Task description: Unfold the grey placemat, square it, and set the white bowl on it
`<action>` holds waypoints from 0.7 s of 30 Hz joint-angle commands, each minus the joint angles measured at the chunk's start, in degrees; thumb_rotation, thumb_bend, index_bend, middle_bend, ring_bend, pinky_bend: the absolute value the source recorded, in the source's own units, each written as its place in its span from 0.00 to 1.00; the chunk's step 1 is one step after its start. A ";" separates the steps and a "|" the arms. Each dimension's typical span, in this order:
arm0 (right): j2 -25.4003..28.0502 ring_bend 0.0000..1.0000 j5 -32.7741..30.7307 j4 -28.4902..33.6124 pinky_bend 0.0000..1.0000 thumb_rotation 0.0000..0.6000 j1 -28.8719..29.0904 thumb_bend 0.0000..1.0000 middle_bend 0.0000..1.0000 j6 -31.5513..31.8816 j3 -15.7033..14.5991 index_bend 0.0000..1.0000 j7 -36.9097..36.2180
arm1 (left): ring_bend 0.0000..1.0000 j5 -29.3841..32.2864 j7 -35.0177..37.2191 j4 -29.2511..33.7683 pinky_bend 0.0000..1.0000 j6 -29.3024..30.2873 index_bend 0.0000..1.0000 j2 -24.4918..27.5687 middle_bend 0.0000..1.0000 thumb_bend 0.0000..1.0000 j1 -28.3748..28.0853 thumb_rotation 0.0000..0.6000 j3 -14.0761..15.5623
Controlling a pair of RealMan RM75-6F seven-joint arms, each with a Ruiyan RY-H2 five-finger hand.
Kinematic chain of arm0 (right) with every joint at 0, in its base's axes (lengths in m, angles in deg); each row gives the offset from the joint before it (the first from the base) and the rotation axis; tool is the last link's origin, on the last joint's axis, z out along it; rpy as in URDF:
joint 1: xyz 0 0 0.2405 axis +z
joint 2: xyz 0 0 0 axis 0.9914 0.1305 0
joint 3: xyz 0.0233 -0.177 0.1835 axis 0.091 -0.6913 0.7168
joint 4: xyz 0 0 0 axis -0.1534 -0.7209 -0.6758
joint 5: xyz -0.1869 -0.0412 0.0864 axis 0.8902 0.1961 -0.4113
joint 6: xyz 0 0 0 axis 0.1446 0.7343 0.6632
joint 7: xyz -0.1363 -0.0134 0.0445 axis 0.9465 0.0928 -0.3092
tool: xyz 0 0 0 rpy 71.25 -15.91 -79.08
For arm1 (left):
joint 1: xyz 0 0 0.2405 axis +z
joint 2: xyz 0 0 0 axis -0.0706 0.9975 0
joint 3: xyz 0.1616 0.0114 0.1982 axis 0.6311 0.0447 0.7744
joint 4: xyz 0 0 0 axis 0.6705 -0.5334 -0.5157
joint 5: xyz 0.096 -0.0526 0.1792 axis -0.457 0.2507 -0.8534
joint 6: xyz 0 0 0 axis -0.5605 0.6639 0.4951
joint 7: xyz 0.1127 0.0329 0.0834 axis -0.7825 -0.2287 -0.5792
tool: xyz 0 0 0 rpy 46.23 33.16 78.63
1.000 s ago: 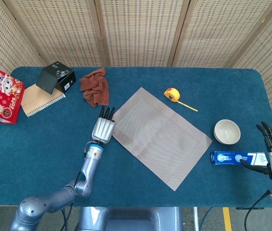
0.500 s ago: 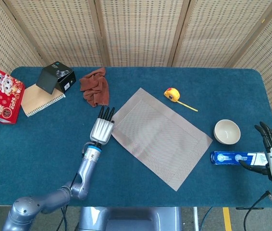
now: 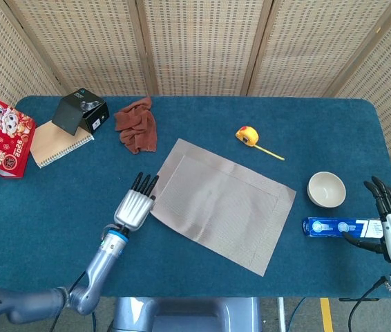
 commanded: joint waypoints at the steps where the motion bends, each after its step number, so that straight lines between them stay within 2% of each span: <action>1: -0.13 0.00 0.20 0.22 0.00 1.00 -0.04 0.08 0.00 0.01 -0.21 0.12 0.44 | 0.00 -2.12 -1.23 7.29 0.00 2.22 0.74 5.71 0.00 0.49 4.08 1.00 5.30; 11: -0.96 0.00 1.36 0.74 0.00 1.00 0.14 0.08 0.00 -0.50 -1.26 0.12 2.43 | 0.00 -10.66 2.67 15.52 0.00 6.59 0.74 11.56 0.00 0.49 8.93 1.00 13.05; 21: -1.38 0.00 1.91 1.04 0.00 1.00 0.10 0.08 0.00 -0.25 -1.66 0.12 3.27 | 0.00 -17.77 6.04 16.83 0.00 7.47 0.74 12.90 0.00 0.49 12.04 1.00 17.31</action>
